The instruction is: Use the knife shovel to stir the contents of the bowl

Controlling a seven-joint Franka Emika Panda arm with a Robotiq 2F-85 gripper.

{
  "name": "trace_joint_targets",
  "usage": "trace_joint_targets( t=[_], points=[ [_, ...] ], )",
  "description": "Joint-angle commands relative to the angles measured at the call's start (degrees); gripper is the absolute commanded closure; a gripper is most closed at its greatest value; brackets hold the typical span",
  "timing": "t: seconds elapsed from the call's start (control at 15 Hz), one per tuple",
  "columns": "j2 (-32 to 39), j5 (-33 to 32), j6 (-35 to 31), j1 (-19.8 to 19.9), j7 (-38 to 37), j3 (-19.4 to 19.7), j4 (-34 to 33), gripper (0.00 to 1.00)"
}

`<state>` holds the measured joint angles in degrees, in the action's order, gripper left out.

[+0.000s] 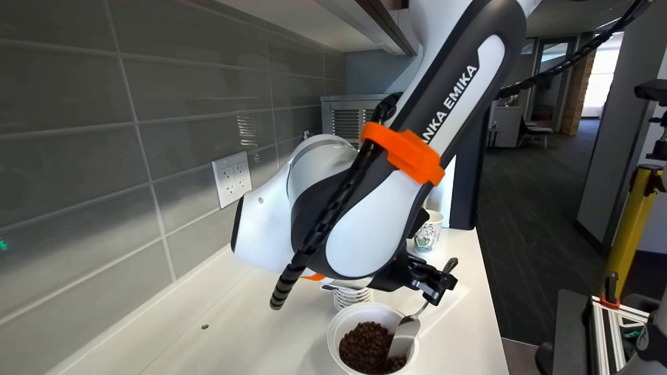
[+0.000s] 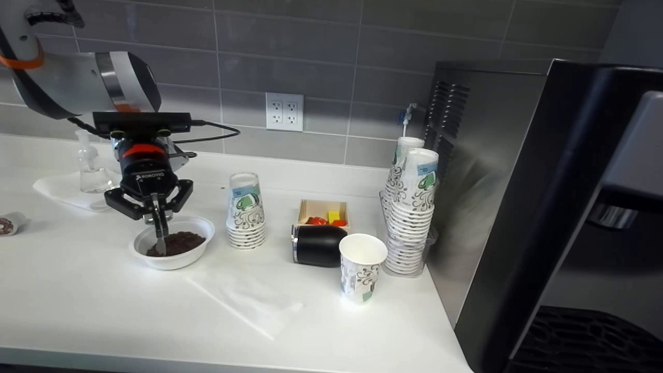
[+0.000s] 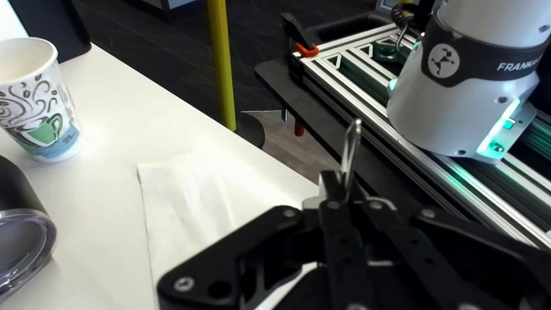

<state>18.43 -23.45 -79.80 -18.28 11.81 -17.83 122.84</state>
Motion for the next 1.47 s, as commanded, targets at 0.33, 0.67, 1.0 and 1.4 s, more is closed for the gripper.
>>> trace_joint_targets(
  t=[0.33,0.67,1.0,1.4],
  points=[
    [-0.1,-3.9,6.3,-1.1,-8.7,0.8,-0.2,0.99],
    [-1.0,-1.9,1.7,-0.7,-16.6,0.8,0.1,0.99],
    [-1.6,0.0,-2.7,0.1,-13.2,0.3,0.5,0.99],
    [-3.2,2.4,-4.2,1.3,-1.0,-0.3,1.0,0.99]
  ],
)
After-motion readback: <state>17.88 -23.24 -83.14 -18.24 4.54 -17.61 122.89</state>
